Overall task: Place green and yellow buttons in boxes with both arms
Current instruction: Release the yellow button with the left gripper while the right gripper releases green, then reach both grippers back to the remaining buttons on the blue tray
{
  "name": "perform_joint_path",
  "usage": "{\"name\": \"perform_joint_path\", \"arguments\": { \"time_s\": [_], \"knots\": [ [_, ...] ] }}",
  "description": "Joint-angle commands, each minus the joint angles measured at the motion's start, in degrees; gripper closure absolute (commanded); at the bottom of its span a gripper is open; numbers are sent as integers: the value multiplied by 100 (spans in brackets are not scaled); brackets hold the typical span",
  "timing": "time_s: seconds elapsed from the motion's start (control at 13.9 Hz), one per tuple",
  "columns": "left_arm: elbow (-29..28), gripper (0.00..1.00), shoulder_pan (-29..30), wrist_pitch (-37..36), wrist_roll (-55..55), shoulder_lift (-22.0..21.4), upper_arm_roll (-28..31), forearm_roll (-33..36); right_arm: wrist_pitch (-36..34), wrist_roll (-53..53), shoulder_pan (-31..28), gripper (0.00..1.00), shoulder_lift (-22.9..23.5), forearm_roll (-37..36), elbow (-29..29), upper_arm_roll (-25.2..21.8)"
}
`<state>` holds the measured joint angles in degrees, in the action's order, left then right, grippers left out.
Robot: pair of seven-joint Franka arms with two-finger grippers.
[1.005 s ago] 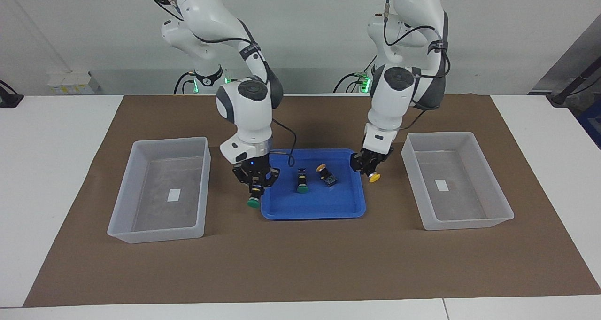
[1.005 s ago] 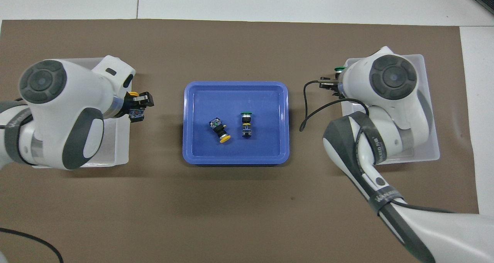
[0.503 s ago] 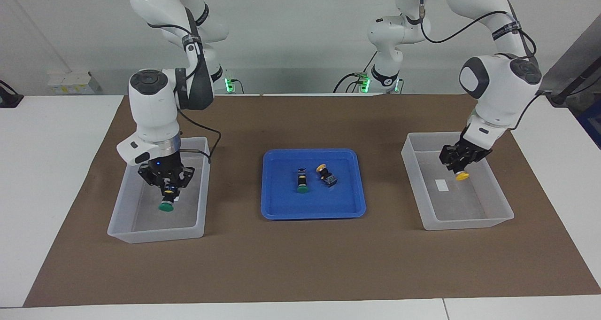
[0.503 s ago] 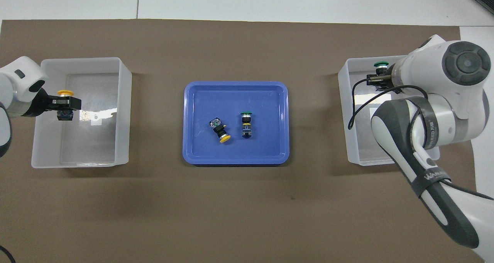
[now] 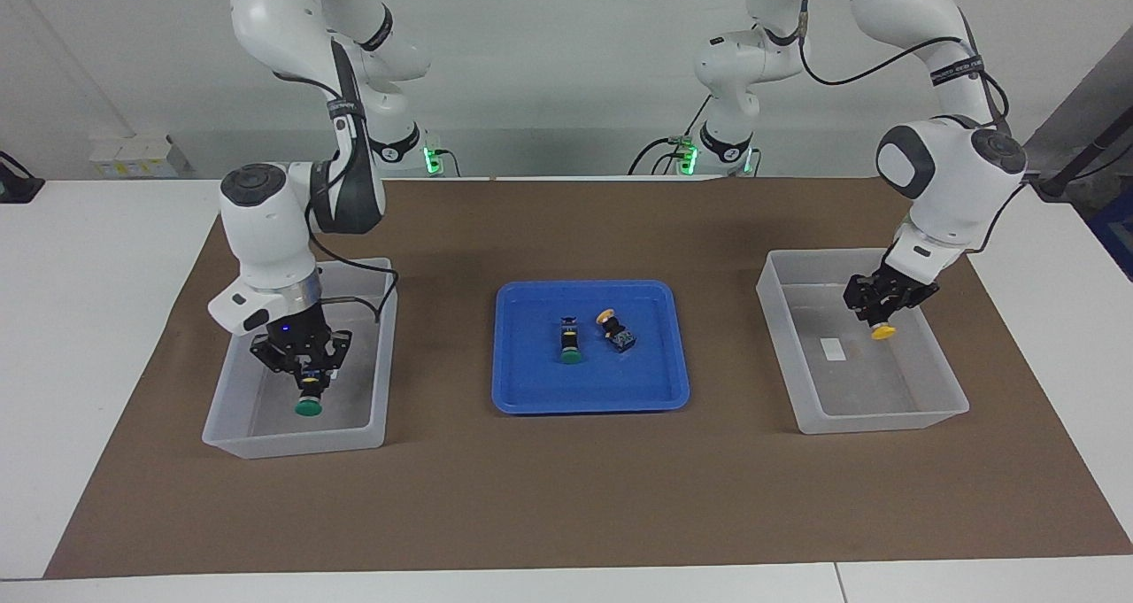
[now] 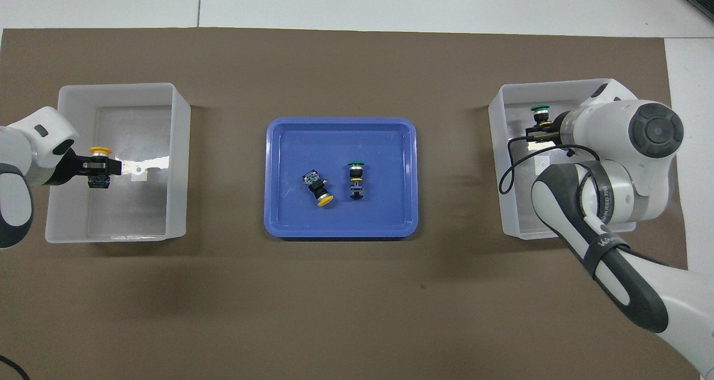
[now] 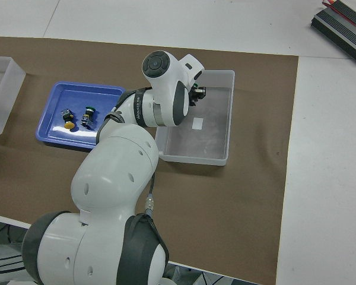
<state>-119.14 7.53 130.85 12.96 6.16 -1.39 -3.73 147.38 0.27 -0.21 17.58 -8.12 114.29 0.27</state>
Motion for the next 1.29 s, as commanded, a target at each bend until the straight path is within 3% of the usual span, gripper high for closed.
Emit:
{"name": "perform_joint_path", "arguments": {
  "time_s": [0.0,0.43,0.5,0.65,0.72,0.79,0.86,1.08,1.22],
  "knots": [
    [-4,35,-49,11,120,-71,16,-75,299,-473,-373,100,113,100,111,78],
    [610,37,-233,-499,59,96,-28,-75,466,-598,-691,99,342,100,120,78],
    [716,36,-364,-613,-90,96,-28,-75,615,-616,-717,91,403,100,120,78],
    [857,36,-733,-806,-738,88,-28,-66,582,-616,-683,45,404,100,111,78],
    [875,36,-961,-868,-1151,79,-19,-58,573,-581,-639,33,369,100,93,78],
    [875,36,-1198,-869,-1581,70,-19,-49,538,-572,-612,10,308,100,76,87],
    [849,36,-1444,-834,-2003,70,-19,-49,537,-563,-568,0,238,100,50,87],
    [621,37,-2007,-606,-3024,0,-28,-49,118,-100,-235,0,-175,108,32,87],
    [227,37,-2403,60,-3875,-79,-37,-49,-366,593,80,0,-517,108,23,87]
  ]
}}
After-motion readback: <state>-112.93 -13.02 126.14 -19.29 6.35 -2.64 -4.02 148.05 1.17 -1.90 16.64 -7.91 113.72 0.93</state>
